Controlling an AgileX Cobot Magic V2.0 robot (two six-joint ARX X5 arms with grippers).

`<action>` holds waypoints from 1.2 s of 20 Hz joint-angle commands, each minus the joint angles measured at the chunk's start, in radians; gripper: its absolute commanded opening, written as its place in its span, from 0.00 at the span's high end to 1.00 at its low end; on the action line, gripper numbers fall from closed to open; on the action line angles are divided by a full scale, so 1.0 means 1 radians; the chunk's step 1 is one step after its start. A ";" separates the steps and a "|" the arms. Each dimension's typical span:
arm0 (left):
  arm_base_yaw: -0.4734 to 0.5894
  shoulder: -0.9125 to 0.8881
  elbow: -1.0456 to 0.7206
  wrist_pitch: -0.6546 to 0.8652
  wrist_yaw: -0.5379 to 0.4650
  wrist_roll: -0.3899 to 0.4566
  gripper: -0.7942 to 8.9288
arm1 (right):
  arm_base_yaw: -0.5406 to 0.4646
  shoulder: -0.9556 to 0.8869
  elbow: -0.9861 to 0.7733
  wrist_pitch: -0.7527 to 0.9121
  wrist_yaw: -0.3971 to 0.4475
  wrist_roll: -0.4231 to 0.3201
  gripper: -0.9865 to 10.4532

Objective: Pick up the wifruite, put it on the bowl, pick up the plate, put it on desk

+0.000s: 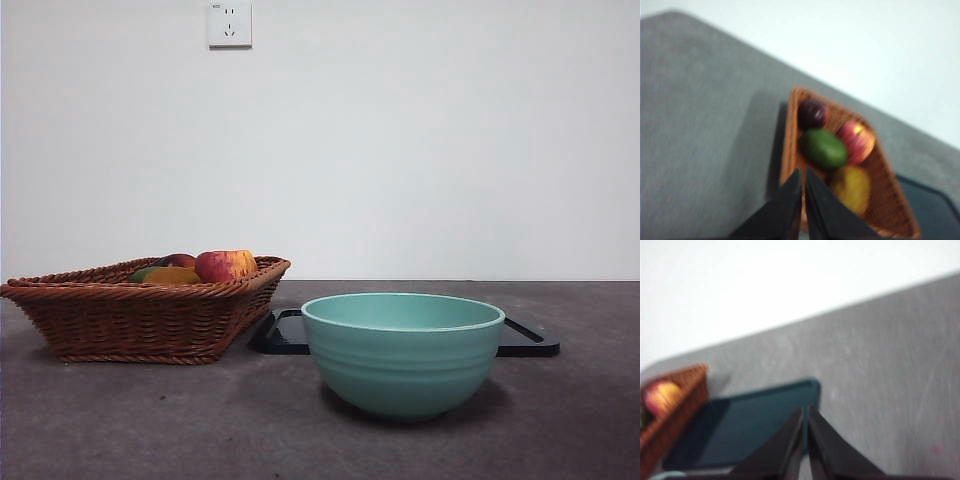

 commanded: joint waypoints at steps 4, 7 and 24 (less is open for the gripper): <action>0.002 0.033 0.180 -0.141 0.003 0.008 0.91 | 0.000 0.002 0.151 -0.073 -0.002 0.010 0.91; 0.002 0.069 0.270 -0.211 0.008 0.045 0.91 | 0.000 0.029 0.240 -0.139 -0.003 -0.027 0.91; -0.004 0.464 0.657 -0.606 0.317 0.378 0.91 | 0.002 0.469 0.730 -0.686 -0.315 -0.380 0.91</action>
